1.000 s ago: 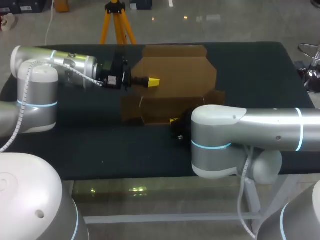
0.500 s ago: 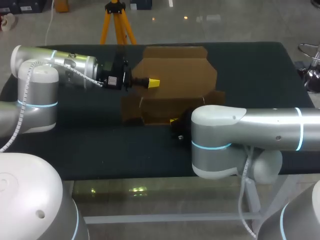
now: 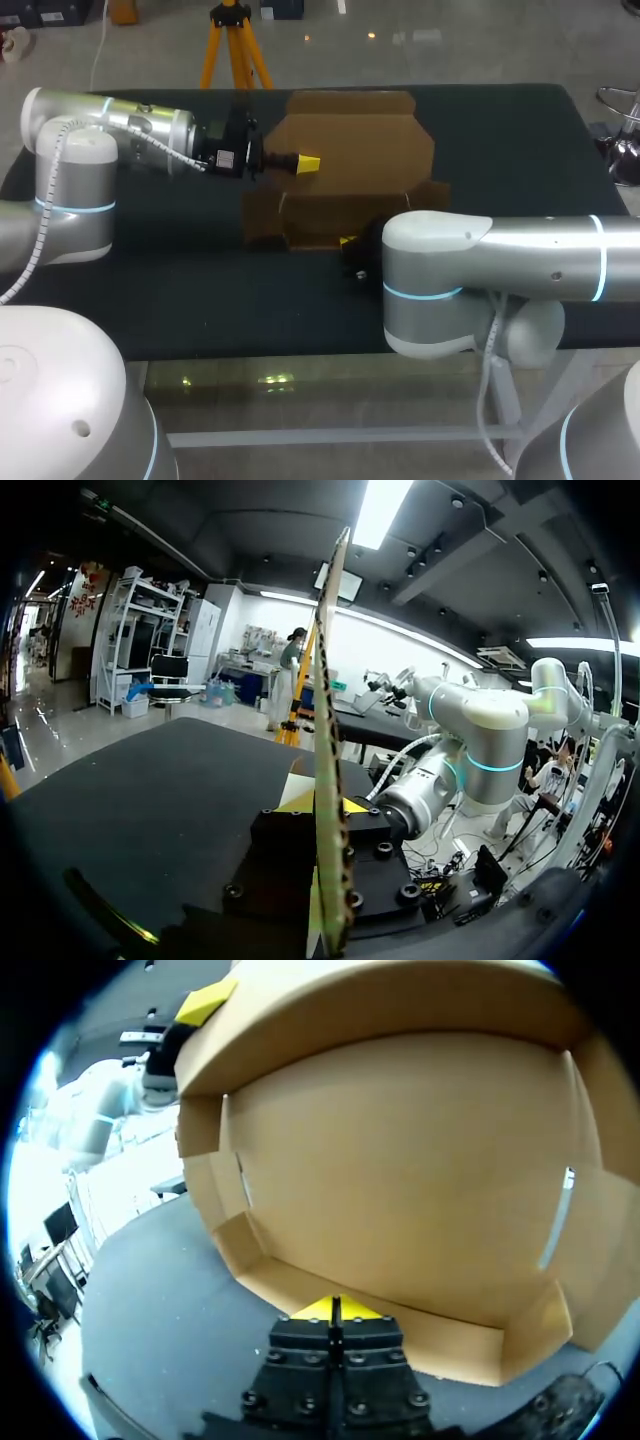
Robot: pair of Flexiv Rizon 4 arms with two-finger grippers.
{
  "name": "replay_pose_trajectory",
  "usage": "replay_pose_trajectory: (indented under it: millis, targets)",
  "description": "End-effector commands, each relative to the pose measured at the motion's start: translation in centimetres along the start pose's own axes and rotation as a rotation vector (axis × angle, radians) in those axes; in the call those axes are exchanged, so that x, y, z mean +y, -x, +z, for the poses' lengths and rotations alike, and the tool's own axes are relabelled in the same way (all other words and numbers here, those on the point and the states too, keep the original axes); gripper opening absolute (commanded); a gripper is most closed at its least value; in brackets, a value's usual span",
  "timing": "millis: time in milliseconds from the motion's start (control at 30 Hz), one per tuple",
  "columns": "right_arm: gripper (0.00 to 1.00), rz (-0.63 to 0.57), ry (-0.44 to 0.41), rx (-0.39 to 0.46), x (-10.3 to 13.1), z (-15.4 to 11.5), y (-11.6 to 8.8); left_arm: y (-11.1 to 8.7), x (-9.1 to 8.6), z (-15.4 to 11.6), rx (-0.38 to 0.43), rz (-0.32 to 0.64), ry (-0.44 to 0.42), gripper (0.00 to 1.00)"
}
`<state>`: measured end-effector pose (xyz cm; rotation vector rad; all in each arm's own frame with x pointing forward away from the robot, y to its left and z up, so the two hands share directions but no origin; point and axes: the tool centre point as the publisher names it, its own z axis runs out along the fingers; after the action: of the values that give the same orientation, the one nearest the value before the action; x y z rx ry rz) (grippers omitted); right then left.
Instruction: Assemble the packaging by folding the flat box into shape, placing the metal phone stand inside, and closing the box properly
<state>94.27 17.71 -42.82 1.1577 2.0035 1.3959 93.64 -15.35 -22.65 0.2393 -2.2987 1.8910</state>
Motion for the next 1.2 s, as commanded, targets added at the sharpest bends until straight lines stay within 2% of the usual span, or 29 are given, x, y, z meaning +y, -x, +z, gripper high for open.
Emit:
replay_pose_trajectory:
  millis: [33, 567, 967, 1200]
  targets:
    - [0.00, 0.000, 0.006, -0.009, -0.5, 0.3, -0.3, 0.1, 0.2, 0.1, 0.000, 0.000, 0.002, 0.00]
    - [0.00, -0.005, 0.015, -0.009, -0.3, -0.1, -0.6, 0.1, 0.2, 0.1, -0.001, 0.000, 0.003, 0.00]
    - [0.00, -0.024, 0.063, -0.006, 1.1, -3.3, -1.9, 0.1, 0.2, 0.1, -0.001, 0.000, 0.003, 0.00]
    - [0.00, -0.004, 0.079, 0.068, 1.5, -5.5, -1.9, 0.1, 0.2, 0.1, -0.001, 0.000, 0.003, 0.00]
